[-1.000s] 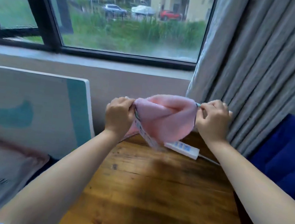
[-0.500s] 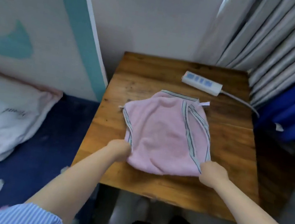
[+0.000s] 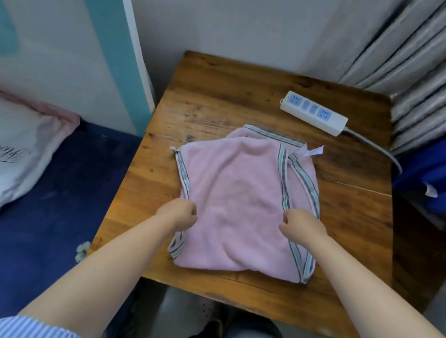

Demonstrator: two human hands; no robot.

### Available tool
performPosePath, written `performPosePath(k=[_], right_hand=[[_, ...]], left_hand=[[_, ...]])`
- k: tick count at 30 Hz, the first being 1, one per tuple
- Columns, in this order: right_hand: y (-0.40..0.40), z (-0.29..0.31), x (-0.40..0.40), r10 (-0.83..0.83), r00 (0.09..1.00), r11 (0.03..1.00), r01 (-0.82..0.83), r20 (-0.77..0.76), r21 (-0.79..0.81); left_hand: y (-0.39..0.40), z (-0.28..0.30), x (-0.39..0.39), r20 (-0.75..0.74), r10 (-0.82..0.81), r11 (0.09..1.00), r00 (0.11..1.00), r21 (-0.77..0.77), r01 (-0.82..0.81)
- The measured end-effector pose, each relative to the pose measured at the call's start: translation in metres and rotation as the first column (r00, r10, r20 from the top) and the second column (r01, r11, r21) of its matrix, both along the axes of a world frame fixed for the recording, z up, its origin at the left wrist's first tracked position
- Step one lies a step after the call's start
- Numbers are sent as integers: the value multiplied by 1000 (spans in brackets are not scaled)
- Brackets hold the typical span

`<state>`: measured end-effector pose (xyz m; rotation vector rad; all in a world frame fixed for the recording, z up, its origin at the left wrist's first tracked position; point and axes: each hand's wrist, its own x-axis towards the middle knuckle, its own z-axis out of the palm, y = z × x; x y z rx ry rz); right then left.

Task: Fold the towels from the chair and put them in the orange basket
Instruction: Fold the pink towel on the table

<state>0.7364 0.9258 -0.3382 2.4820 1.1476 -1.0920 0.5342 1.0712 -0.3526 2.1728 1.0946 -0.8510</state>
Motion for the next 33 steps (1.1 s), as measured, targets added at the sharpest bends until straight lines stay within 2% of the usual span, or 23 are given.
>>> performPosePath(k=[4, 7, 11, 14, 18, 20, 22, 26, 28, 31, 33], right_hand=[[27, 0, 23, -64, 998, 994, 65, -14, 93], [43, 0, 38, -126, 992, 972, 128, -25, 199], [75, -10, 64, -167, 985, 940, 171, -40, 295], [100, -18, 80, -182, 983, 911, 180, -28, 371], [124, -28, 87, -203, 979, 908, 187, 5, 376], [135, -36, 89, -201, 978, 918, 170, 51, 358], [141, -39, 89, -117, 982, 953, 70, 146, 295], [153, -42, 87, -21, 986, 988, -5, 166, 154], [153, -38, 84, 15, 983, 990, -39, 181, 132], [143, -26, 75, 106, 987, 980, -125, 123, 157], [130, -20, 66, 179, 978, 961, -197, 103, 193]], left_hand=[[17, -4, 21, 40, 105, 994, 994, -47, -103], [30, -3, 32, 36, 117, 993, 993, 0, -117], [63, -4, 52, 73, 163, 973, 984, 154, -173], [86, -11, 67, 115, 240, 917, 964, 300, -264], [106, -23, 78, 112, 295, 863, 949, 394, -315], [121, -38, 80, 103, 289, 870, 952, 385, -306], [131, -47, 77, 70, 270, 891, 960, 358, -277], [145, -58, 68, 14, 170, 924, 985, 345, -165], [149, -60, 63, 53, 159, 952, 986, 257, -167], [149, -52, 59, 83, 137, 985, 987, 93, -144], [147, -47, 56, 128, 130, 988, 983, 66, -140]])
